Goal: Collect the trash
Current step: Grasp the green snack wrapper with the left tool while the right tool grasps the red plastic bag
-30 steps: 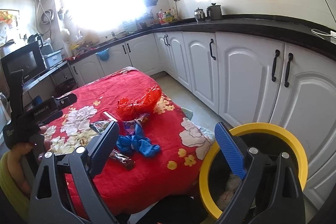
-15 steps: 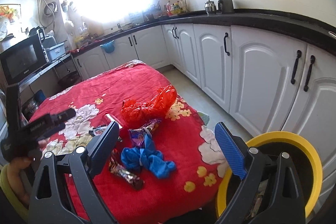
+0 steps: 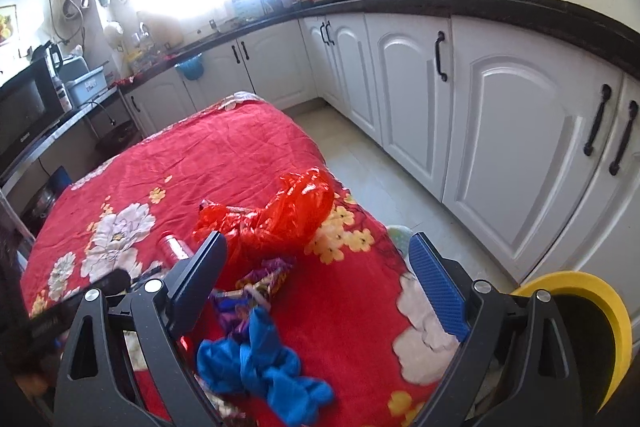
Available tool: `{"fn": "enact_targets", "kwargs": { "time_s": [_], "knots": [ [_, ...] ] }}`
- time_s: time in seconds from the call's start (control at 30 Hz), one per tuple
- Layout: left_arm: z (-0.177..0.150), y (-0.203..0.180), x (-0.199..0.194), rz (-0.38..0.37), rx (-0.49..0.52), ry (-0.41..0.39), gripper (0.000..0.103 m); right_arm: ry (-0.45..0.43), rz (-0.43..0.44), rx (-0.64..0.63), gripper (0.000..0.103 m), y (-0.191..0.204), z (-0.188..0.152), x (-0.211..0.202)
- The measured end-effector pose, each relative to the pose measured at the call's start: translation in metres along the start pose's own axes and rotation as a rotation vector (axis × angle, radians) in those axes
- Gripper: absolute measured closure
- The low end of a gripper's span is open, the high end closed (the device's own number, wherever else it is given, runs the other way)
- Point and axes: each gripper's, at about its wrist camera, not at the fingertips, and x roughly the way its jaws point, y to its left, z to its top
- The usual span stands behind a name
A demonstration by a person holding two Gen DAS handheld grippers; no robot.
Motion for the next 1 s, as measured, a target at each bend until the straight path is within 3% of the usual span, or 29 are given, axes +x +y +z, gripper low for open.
{"fn": "enact_targets", "kwargs": {
  "time_s": [0.1, 0.27, 0.37, 0.43, 0.53, 1.0],
  "knots": [
    [-0.001, -0.002, 0.004, 0.001, 0.012, 0.005, 0.066, 0.022, 0.002, 0.018, 0.016, 0.001, 0.006, 0.018],
    [-0.003, -0.004, 0.006, 0.003, 0.032, 0.010, 0.068, 0.074, 0.000, 0.071, 0.030, -0.003, 0.013, 0.050],
    [-0.004, -0.004, 0.008, -0.002, 0.039, 0.019, 0.070, 0.097, 0.002, 0.080, 0.053, -0.002, 0.015, 0.060],
    [-0.005, -0.003, 0.009, -0.002, 0.040, 0.024, 0.077, 0.098, 0.005, 0.079, 0.073, -0.002, 0.015, 0.061],
    [-0.005, 0.000, 0.010, -0.006, 0.035, 0.029, 0.083, 0.080, 0.009, 0.067, 0.086, 0.003, 0.016, 0.059],
    [-0.002, -0.004, -0.003, -0.051, 0.041, 0.012, 0.094, -0.017, 0.042, 0.011, 0.096, 0.009, 0.017, 0.019]
  ]
}}
